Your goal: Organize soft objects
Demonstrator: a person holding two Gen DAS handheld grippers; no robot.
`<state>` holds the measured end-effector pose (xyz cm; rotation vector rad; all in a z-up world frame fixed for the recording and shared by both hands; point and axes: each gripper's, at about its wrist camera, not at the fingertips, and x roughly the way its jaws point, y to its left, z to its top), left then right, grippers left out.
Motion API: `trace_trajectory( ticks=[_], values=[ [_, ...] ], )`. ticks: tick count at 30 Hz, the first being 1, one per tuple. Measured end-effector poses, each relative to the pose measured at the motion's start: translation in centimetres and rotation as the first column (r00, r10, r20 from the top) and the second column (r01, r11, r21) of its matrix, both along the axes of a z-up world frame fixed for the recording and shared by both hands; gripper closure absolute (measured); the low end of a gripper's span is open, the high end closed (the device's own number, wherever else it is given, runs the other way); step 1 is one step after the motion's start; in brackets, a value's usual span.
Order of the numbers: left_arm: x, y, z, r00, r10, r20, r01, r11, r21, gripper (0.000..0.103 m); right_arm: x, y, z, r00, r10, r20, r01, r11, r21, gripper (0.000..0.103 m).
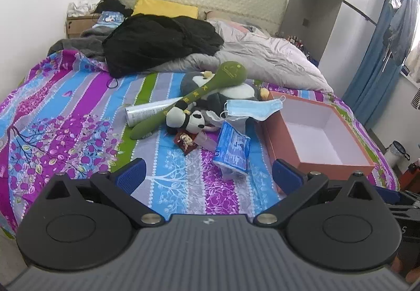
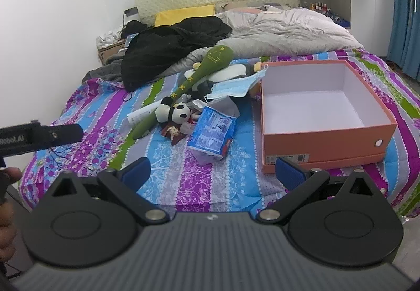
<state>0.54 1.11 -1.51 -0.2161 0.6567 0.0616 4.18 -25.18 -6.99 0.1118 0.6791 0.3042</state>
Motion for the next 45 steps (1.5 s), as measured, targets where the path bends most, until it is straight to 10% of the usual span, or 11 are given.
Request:
trace_trajectory(
  ticks=[45],
  values=[
    [-0.9, 0.6, -0.5, 1.0, 0.001, -0.004, -0.001, 1.0, 0.028, 0.0, -0.6, 1.4, -0.4, 0.999, -0.014, 0.047, 0.017, 0.998, -0.053, 0.0]
  ],
)
